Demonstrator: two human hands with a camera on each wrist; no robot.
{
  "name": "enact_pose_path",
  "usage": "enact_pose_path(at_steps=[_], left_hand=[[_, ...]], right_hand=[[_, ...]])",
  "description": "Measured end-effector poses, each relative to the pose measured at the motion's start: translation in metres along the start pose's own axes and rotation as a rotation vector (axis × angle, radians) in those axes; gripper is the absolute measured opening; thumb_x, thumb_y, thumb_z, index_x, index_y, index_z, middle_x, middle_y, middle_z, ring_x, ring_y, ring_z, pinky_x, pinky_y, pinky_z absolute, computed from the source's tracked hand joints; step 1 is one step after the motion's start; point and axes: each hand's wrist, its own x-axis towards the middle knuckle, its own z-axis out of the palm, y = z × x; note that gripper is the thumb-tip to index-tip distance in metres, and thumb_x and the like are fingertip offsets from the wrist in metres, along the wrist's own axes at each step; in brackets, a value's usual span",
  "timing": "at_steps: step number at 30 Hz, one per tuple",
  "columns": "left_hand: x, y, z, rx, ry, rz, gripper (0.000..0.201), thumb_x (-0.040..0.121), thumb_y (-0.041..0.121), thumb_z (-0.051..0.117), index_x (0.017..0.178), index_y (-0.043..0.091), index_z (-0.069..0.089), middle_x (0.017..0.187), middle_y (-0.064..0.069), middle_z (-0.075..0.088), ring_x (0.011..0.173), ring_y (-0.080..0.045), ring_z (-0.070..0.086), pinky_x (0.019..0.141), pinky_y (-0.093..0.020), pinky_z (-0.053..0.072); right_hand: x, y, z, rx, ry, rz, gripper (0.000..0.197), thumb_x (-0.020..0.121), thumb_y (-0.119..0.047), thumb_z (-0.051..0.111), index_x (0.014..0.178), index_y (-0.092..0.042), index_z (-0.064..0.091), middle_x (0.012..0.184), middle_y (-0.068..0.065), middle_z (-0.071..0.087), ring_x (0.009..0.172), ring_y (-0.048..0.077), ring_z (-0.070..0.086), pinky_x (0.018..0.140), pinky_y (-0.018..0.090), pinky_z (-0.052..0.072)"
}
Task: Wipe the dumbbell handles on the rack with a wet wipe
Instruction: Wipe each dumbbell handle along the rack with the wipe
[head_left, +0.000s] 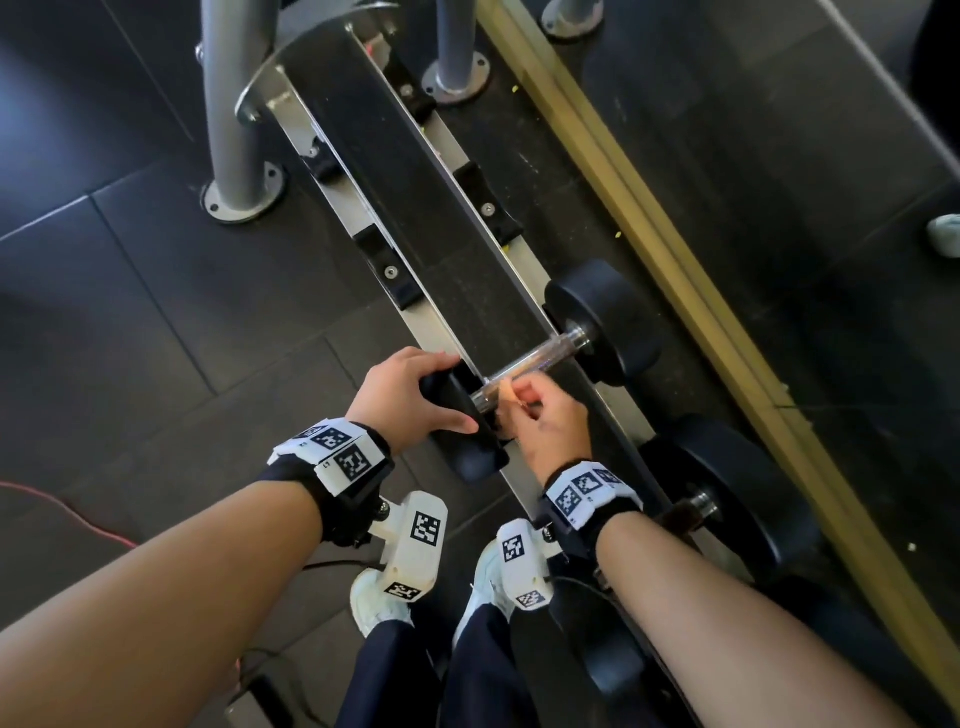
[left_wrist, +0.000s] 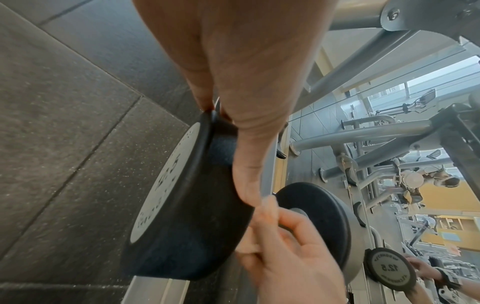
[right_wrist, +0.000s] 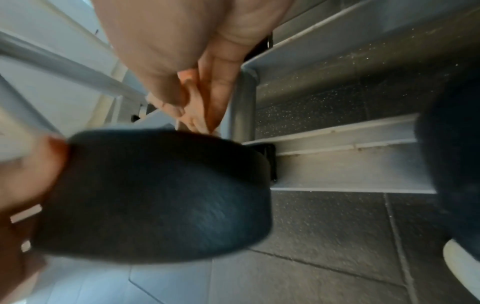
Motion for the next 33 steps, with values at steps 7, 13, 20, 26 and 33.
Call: enact_pose_path(at_steps=[7,13,20,26,33], left_hand=[[-0.001,-0.003,0.003,-0.024,0.005,0.006,0.082,0.057,0.042,0.093,0.133,0.035,0.060,0.123,0.017,0.054,0.112,-0.001,0.046,0.097,-0.017,0.031],[-0.002,-0.004,0.004,-0.023,0.017,0.014,0.081,0.058,0.041,0.092,0.132,0.035,0.060,0.121,0.018,0.053,0.110,0.003,0.044,0.096,-0.015,0.029],[-0.004,-0.004,0.004,-0.061,0.012,0.007,0.082,0.059,0.040,0.092,0.133,0.035,0.059,0.127,0.016,0.054,0.116,-0.001,0.046,0.100,-0.016,0.028],[-0.005,-0.005,0.006,-0.086,0.027,0.016,0.082,0.059,0.039,0.092,0.134,0.034,0.059,0.128,0.015,0.055,0.113,0.001,0.045,0.100,-0.015,0.029],[-0.009,-0.007,0.007,-0.131,0.039,0.017,0.083,0.059,0.037,0.093,0.135,0.034,0.059,0.132,0.016,0.055,0.120,-0.001,0.047,0.104,-0.015,0.029]], right_hand=[[0.024,-0.001,-0.025,-0.173,0.199,0.015,0.011,0.094,-0.022,0.063,0.095,-0.032,0.059,0.093,-0.010,0.066,0.084,0.003,0.065,0.064,0.013,0.049],[0.003,-0.010,0.008,-0.175,-0.072,-0.198,0.024,0.088,-0.003,0.064,0.106,-0.015,0.075,0.103,0.001,0.069,0.096,0.014,0.066,0.093,0.032,0.053],[0.036,-0.013,-0.032,-0.330,0.100,-0.085,0.004,0.092,-0.016,0.064,0.093,-0.016,0.068,0.091,-0.006,0.064,0.084,0.010,0.063,0.080,0.034,0.058],[0.023,-0.011,-0.009,-0.298,-0.034,-0.176,0.020,0.097,-0.017,0.058,0.113,-0.018,0.070,0.109,-0.006,0.063,0.100,0.009,0.062,0.092,0.022,0.050],[0.037,-0.019,-0.034,-0.406,-0.019,-0.216,0.020,0.097,-0.018,0.057,0.113,-0.014,0.069,0.108,0.000,0.064,0.094,0.007,0.060,0.087,0.022,0.052]])
